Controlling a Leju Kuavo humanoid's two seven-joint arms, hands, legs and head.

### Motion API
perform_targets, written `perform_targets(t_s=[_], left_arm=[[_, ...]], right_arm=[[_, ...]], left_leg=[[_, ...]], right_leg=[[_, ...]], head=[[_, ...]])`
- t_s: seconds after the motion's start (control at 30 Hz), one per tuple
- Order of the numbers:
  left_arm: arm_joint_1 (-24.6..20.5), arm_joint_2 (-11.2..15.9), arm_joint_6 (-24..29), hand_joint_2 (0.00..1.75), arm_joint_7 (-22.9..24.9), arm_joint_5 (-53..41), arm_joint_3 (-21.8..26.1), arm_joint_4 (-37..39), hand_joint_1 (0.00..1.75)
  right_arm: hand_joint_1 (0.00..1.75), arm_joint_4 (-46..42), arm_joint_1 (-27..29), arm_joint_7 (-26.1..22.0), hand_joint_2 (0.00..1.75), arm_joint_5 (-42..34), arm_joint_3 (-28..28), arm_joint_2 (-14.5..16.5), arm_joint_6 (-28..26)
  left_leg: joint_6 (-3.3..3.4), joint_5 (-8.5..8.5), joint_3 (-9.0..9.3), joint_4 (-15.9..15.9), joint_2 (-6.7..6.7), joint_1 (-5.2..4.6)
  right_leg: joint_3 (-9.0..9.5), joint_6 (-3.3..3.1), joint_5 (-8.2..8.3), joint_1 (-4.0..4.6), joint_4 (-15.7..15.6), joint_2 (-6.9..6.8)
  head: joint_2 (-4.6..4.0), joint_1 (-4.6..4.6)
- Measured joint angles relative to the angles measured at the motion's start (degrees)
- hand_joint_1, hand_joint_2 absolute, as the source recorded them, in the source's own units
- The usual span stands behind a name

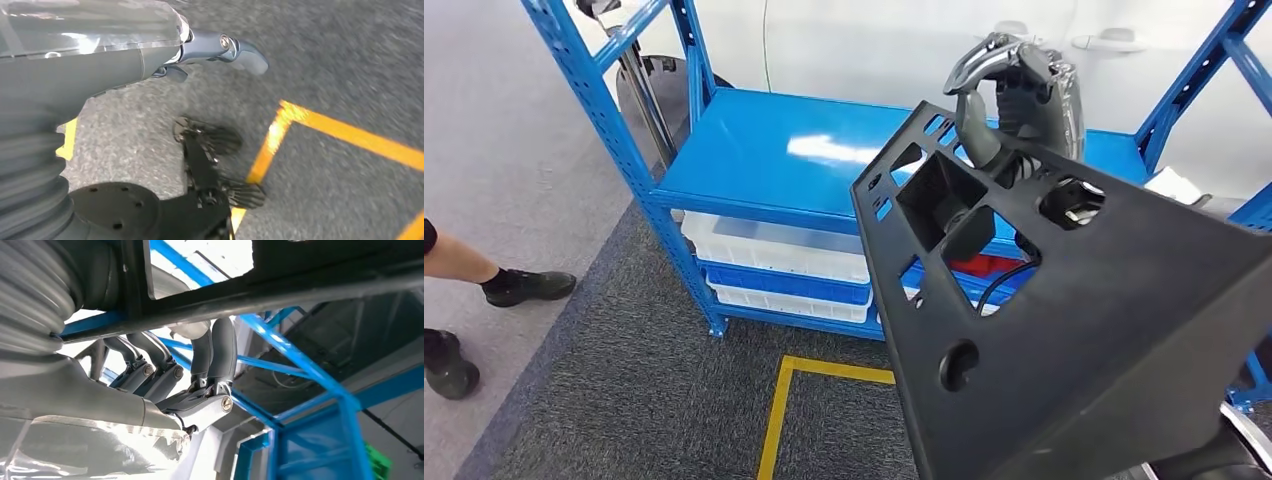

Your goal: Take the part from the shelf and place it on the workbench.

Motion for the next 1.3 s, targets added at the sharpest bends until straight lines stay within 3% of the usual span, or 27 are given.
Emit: perform_targets(t_s=[0.1,0.13,0.17,0.2,0.27,0.33,0.4,0.47,0.5,0.6,0.63,0.67,0.7,0.73,0.77,0.8,0.87,0.9,0.97,1.0,1.03,1.1,1.13,1.17,1.2,1.23,1.3], left_arm=[[0.1,0.3,0.2,1.75,0.8,0.2,0.4,0.0,0.00],[0.1,0.3,0.2,1.75,0.8,0.3,0.6,0.0,0.00],[0.1,0.3,0.1,1.75,0.8,0.3,0.8,0.0,0.00],[0.2,0.3,0.0,1.75,0.7,0.4,1.0,0.0,0.00],[0.2,0.3,-0.3,1.75,0.3,0.2,1.1,0.0,0.00],[0.3,0.2,-0.6,1.75,-0.3,0.0,1.2,0.0,0.00],[0.4,0.1,-0.7,1.75,-0.7,-0.2,1.2,0.0,0.00],[0.4,0.2,-0.9,1.75,-0.9,-0.4,1.2,0.0,0.00],[0.5,0.2,-1.0,1.75,-1.0,-0.5,1.2,0.0,0.00],[0.5,0.2,-1.1,1.75,-1.1,-0.5,1.2,0.0,0.00],[0.5,0.2,-1.1,1.75,-1.1,-0.4,1.2,0.0,0.00],[0.5,0.2,-1.1,1.75,-1.1,-0.3,1.2,0.0,0.00],[0.5,0.2,-1.1,1.75,-1.1,-0.1,1.2,0.0,0.00],[0.5,0.2,-1.1,1.75,-1.1,0.0,1.2,0.0,0.00],[0.5,0.2,-1.1,1.75,-1.1,0.0,1.2,0.0,0.00],[0.4,0.2,-1.1,1.75,-1.1,0.0,1.3,0.0,0.00],[0.5,0.2,-1.1,1.75,-1.2,0.1,1.3,0.0,0.00],[0.5,0.2,-1.1,1.75,-1.2,0.1,1.3,0.0,0.00],[0.6,0.3,-1.1,1.75,-1.3,0.0,1.4,0.0,0.00],[0.5,0.3,-1.1,1.75,-1.3,0.0,1.4,0.0,0.00],[0.5,0.3,-1.1,1.75,-1.3,0.0,1.5,0.0,0.00],[0.4,0.3,-1.1,1.75,-1.3,0.0,1.5,0.0,0.00],[0.5,0.3,-1.0,1.75,-1.3,0.0,1.5,0.0,0.00],[0.5,0.3,-1.0,1.75,-1.3,0.1,1.5,0.0,0.00],[0.5,0.3,-0.9,1.75,-1.3,0.1,1.6,0.0,0.00],[0.5,0.3,-0.8,1.75,-1.3,0.2,1.6,0.0,0.00],[0.5,0.2,-0.6,1.75,-1.1,0.3,1.6,0.0,0.00]], right_arm=[[1.75,0.1,-0.3,0.5,1.75,-0.6,0.1,0.5,-0.7],[1.75,0.1,-0.3,0.6,1.75,-0.8,0.2,0.6,-0.7],[1.75,0.2,-0.3,0.7,1.75,-1.0,0.3,0.7,-0.8],[1.75,0.3,-0.4,0.7,1.75,-1.2,0.5,0.7,-0.9],[1.75,0.6,-0.7,0.7,1.75,-1.7,0.8,0.8,-1.2],[1.75,0.7,-1.5,0.8,1.75,-2.1,1.1,0.8,-1.4],[1.75,1.0,-2.4,0.9,1.75,-2.6,1.3,0.8,-1.7],[1.75,1.6,-3.2,1.0,1.75,-3.0,1.3,0.8,-1.8],[1.75,1.9,-3.6,1.0,1.75,-3.2,1.4,0.8,-1.8],[1.75,2.5,-4.5,1.1,1.75,-3.7,1.5,0.7,-1.7],[1.75,2.6,-4.6,1.1,1.75,-3.7,1.5,0.6,-1.7],[1.75,2.8,-4.6,1.1,1.75,-3.8,1.6,0.5,-1.7],[1.75,2.9,-4.6,1.1,1.75,-3.8,1.7,0.4,-1.6],[1.75,3.0,-4.6,1.1,1.75,-3.9,1.8,0.4,-1.6],[1.75,3.1,-4.6,1.1,1.75,-3.9,1.9,0.4,-1.6],[1.75,3.1,-4.6,1.1,1.75,-4.0,1.9,0.4,-1.6],[1.75,3.1,-4.6,1.1,1.75,-4.0,1.9,0.4,-1.6],[1.75,3.1,-4.6,1.1,1.75,-4.0,1.9,0.4,-1.6],[1.75,3.2,-4.5,1.0,1.75,-4.0,1.9,0.4,-1.5],[1.75,3.2,-4.5,1.0,1.75,-4.0,1.9,0.5,-1.5],[1.75,3.3,-4.4,1.0,1.75,-4.0,1.9,0.6,-1.4],[1.75,3.3,-4.4,1.0,1.75,-4.0,1.8,0.9,-1.5],[1.75,3.3,-4.3,1.0,1.75,-3.9,1.8,1.0,-1.5],[1.75,3.3,-4.2,1.1,1.75,-3.9,1.8,1.1,-1.5],[1.75,3.3,-4.0,1.1,1.75,-3.8,1.8,1.2,-1.5],[1.75,3.3,-4.0,1.1,1.75,-3.8,1.8,1.2,-1.5],[1.75,3.3,-4.0,1.2,1.75,-3.7,1.8,1.2,-1.4]], left_leg=[[0.85,2.35,-2.53,0.0,0.26,-0.40],[0.92,3.09,-3.51,0.0,0.29,-0.58],[0.95,3.80,-4.53,0.1,0.32,-0.74],[0.94,4.47,-5.54,0.3,0.33,-0.88],[0.82,5.68,-7.32,0.7,0.35,-1.03],[0.47,6.71,-8.48,1.0,0.38,-1.15],[-0.11,7.79,-8.91,0.9,0.48,-1.03],[-0.77,8.18,-9.20,0.8,0.45,-0.98],[-1.11,6.92,-9.66,1.7,0.40,-0.95],[-2.22,-1.47,-12.14,10.4,0.36,-0.35],[-2.54,-3.12,-12.73,14.0,0.37,-0.14],[-2.81,-3.16,-12.83,16.7,0.38,0.06],[-3.03,-1.84,-12.21,17.8,0.38,0.23],[-3.20,0.15,-10.65,17.0,0.37,0.40],[-3.34,1.62,-8.07,14.2,0.30,0.59],[-3.43,1.56,-4.75,9.8,0.10,0.66],[-2.83,-0.53,0.40,2.1,-0.40,0.53],[-2.38,-1.42,1.39,0.2,-0.57,0.31],[-1.26,-0.66,0.91,-0.4,-0.50,0.14],[-0.74,-0.09,0.51,-0.5,-0.39,0.09],[-0.22,0.57,-0.02,-0.7,-0.29,0.11],[0.37,1.73,-1.37,-0.7,-0.17,-0.02],[0.52,2.24,-2.07,-0.7,-0.15,-0.15],[0.59,2.77,-2.74,-0.7,-0.11,-0.30],[0.63,3.25,-3.36,-0.7,-0.09,-0.46],[0.62,3.69,-3.91,-0.6,-0.09,-0.60],[0.50,4.34,-4.63,-0.6,-0.09,-0.78]], right_leg=[[-2.69,-0.20,-8.54,-0.04,10.3,0.35],[-3.15,-0.27,-9.80,-0.04,13.8,0.39],[-2.88,-0.38,-9.67,-0.01,16.0,0.39],[-1.71,-0.58,-8.48,0.07,16.2,0.39],[3.48,-1.35,-6.13,0.51,10.8,0.23],[9.56,-2.02,-7.19,1.13,2.3,-0.20],[11.94,-2.21,-8.37,1.61,-1.9,-0.38],[11.37,-2.62,-7.13,1.46,-2.7,-0.46],[10.89,-2.99,-6.31,1.27,-3.0,-0.60],[8.44,-3.55,-3.86,1.07,-3.4,-0.83],[7.46,-3.46,-3.11,1.07,-3.3,-0.83],[6.42,-3.35,-2.33,1.04,-3.3,-0.83],[5.31,-3.17,-1.54,0.98,-3.2,-0.81],[4.17,-2.94,-0.78,0.89,-3.0,-0.75],[3.08,-2.66,-0.06,0.80,-2.8,-0.66],[2.14,-2.32,0.54,0.77,-2.5,-0.55],[1.24,-1.64,1.61,0.68,-2.2,-0.48],[1.12,-1.28,2.15,0.60,-2.2,-0.48],[0.94,-0.55,2.89,0.34,-2.5,-0.40],[0.47,-0.31,2.00,0.25,-2.0,-0.28],[-0.26,-0.22,0.11,0.20,-0.4,-0.10],[-2.58,-0.30,-5.64,0.16,6.9,0.28],[-3.74,-0.35,-7.69,0.17,11.3,0.40],[-4.47,-0.42,-8.57,0.19,14.9,0.46],[-4.36,-0.56,-8.21,0.24,16.8,0.47],[-3.10,-0.82,-6.97,0.34,16.3,0.47],[2.47,-1.75,-4.65,0.84,9.2,0.32]], head=[[0.00,-0.01],[0.00,-0.01],[0.00,-0.01],[0.00,-0.01],[0.00,-0.01],[0.00,-0.01],[0.00,-0.01],[0.00,-0.01],[0.00,-0.01],[0.00,-0.02],[0.00,-0.02],[0.00,-0.02],[0.00,-0.02],[0.00,-0.03],[0.00,-0.03],[0.00,-0.03],[0.00,-0.02],[0.00,-0.03],[0.00,-0.02],[0.00,-0.02],[0.00,-0.01],[0.00,-0.01],[0.00,-0.01],[0.00,-0.01],[0.00,-0.01],[0.00,-0.01],[0.00,-0.01]])
